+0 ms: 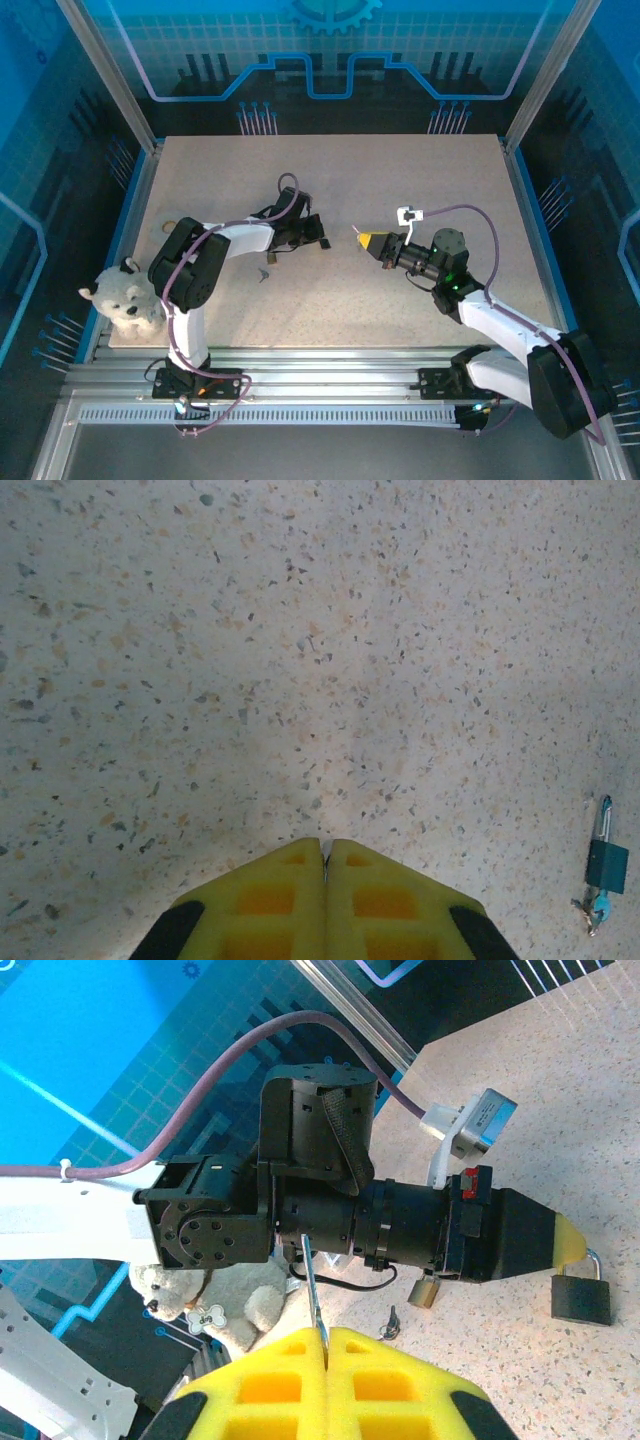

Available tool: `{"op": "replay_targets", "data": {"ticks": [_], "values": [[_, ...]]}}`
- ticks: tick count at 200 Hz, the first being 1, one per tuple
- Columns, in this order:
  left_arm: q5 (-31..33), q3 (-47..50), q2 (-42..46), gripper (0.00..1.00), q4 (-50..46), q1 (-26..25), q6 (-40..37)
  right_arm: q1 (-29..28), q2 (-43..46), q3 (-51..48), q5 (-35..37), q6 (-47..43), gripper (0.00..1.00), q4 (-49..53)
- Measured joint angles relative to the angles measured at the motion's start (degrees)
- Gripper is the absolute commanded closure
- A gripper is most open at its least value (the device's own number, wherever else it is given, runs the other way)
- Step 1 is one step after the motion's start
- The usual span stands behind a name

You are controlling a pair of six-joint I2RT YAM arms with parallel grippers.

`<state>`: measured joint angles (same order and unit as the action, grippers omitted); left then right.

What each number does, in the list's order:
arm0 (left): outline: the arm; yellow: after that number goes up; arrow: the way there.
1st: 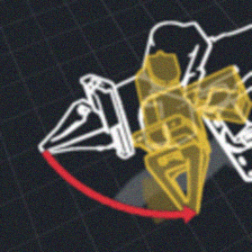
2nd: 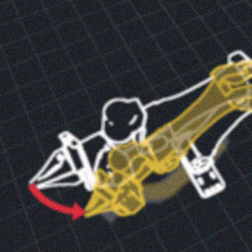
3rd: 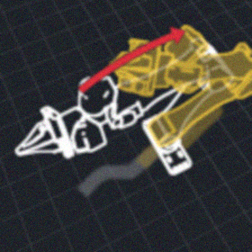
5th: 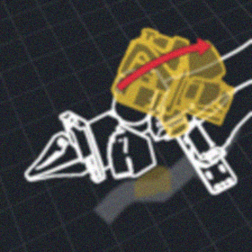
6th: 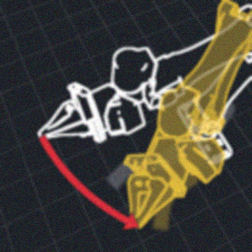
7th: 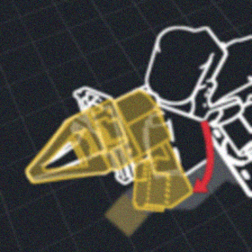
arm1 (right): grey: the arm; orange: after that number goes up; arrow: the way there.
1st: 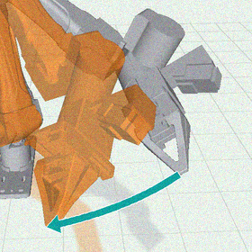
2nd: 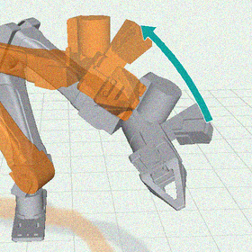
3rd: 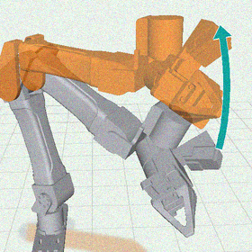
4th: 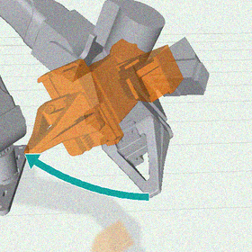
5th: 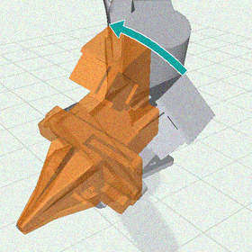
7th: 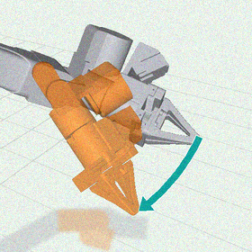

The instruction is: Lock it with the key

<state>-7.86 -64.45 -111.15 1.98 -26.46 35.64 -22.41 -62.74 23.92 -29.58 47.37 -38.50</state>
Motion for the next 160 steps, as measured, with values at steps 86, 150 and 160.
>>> {"op": "replay_targets", "data": {"ticks": [86,150,160], "values": [[1.07,-0.24,0.0,0.46,-2.23,0.07,-2.82,0.0,-0.66,0.0,-0.02,0.2,1.0,-0.02],[3.48,-0.37,1.05,0.35,-5.05,0.04,-4.66,0.0,-1.75,0.02,0.02,0.17,1.0,0.0],[3.74,-0.35,2.23,0.32,-5.62,0.04,-4.79,0.0,-2.05,0.07,0.07,0.09,1.0,0.37]]}}
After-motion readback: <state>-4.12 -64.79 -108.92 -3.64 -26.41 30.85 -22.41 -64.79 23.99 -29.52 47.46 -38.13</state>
